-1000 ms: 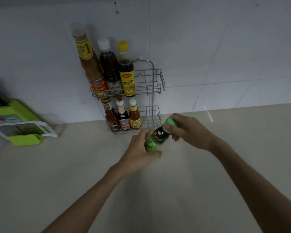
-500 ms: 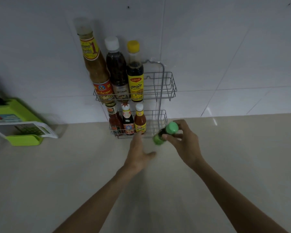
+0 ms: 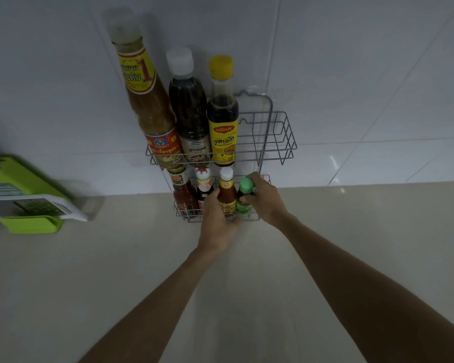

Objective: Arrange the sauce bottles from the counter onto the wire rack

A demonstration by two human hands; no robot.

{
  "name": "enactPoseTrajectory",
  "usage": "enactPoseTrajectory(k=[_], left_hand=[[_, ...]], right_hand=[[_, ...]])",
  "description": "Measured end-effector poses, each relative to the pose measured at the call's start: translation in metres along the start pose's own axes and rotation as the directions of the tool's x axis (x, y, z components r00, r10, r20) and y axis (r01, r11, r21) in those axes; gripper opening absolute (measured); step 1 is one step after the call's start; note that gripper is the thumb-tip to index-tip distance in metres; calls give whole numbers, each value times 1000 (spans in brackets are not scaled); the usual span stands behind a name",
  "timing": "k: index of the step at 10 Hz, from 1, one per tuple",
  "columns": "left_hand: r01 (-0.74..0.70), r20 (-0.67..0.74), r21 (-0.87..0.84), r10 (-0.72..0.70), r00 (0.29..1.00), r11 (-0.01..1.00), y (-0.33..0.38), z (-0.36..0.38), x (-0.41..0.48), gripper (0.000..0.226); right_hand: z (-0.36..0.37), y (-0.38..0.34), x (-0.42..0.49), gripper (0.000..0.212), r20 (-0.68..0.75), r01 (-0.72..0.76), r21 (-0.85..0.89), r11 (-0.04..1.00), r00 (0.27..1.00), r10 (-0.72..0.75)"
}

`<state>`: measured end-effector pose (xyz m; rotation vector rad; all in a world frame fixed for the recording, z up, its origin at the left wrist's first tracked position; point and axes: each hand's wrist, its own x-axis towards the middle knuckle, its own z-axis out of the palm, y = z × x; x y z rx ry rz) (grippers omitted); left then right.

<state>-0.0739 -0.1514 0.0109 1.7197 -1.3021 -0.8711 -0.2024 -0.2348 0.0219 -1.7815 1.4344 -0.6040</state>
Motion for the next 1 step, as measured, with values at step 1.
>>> enactPoseTrajectory(k=[1], left_hand=[[-4, 2, -1, 4, 1000, 1000, -4, -1, -1, 77]], right_hand=[[3, 2, -5, 53, 25, -34, -60, 998, 999, 36]])
